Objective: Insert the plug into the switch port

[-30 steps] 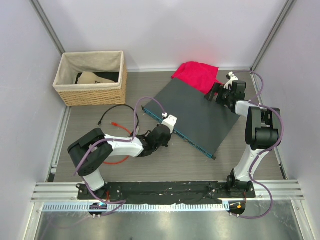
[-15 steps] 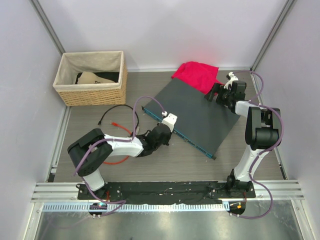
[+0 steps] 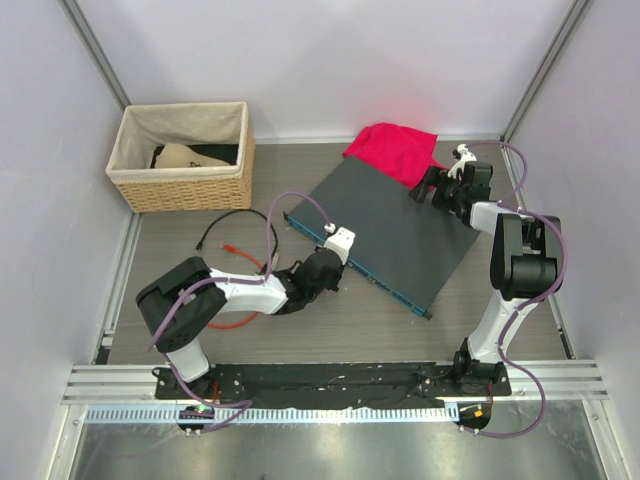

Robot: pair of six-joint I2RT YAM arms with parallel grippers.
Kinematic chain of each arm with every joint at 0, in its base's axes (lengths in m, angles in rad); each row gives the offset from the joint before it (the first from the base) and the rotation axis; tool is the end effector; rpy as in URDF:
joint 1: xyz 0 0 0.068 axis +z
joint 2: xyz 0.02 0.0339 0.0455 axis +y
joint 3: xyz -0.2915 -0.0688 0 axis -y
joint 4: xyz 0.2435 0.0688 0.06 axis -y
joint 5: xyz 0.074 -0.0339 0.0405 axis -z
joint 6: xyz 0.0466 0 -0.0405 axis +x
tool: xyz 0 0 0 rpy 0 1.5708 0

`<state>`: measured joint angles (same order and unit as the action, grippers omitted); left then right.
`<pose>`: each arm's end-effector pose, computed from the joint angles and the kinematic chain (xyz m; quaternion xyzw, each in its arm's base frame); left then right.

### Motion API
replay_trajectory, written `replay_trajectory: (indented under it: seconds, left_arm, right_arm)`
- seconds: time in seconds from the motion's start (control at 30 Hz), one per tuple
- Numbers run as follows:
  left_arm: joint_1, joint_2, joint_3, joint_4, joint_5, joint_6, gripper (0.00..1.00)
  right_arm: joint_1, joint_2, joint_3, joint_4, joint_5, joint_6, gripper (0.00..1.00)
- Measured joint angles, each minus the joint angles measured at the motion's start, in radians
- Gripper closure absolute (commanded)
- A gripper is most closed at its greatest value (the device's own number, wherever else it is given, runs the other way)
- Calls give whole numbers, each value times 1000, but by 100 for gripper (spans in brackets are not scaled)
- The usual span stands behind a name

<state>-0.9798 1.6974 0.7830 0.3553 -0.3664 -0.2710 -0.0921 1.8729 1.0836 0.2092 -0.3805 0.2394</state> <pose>0.2103 -0.2835 0.1841 0.2157 0.8373 -0.1497 0.4796 0.4187 -0.0213 0.1969 0.0539 0.8669 0.2003 0.4533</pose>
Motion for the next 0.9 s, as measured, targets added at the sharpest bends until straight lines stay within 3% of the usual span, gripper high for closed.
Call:
replay_trajectory:
  seconds: [0.47,0.57,0.77,0.9]
  left_arm:
    - [-2,79,21,53,-27,18,92]
    - [-2,88,38,37,-32,22,86]
    - [-2,95,53,25,-35,23,63]
    - [-2,91,74,31,-39,25,43]
  right_arm:
    - [0,0,0,0,-1,0,5]
    - [0,0,0,0,-1,0,5]
    - [0,0,0,0,-2,0,5]
    - [0,0,-1,0,-5,0,5]
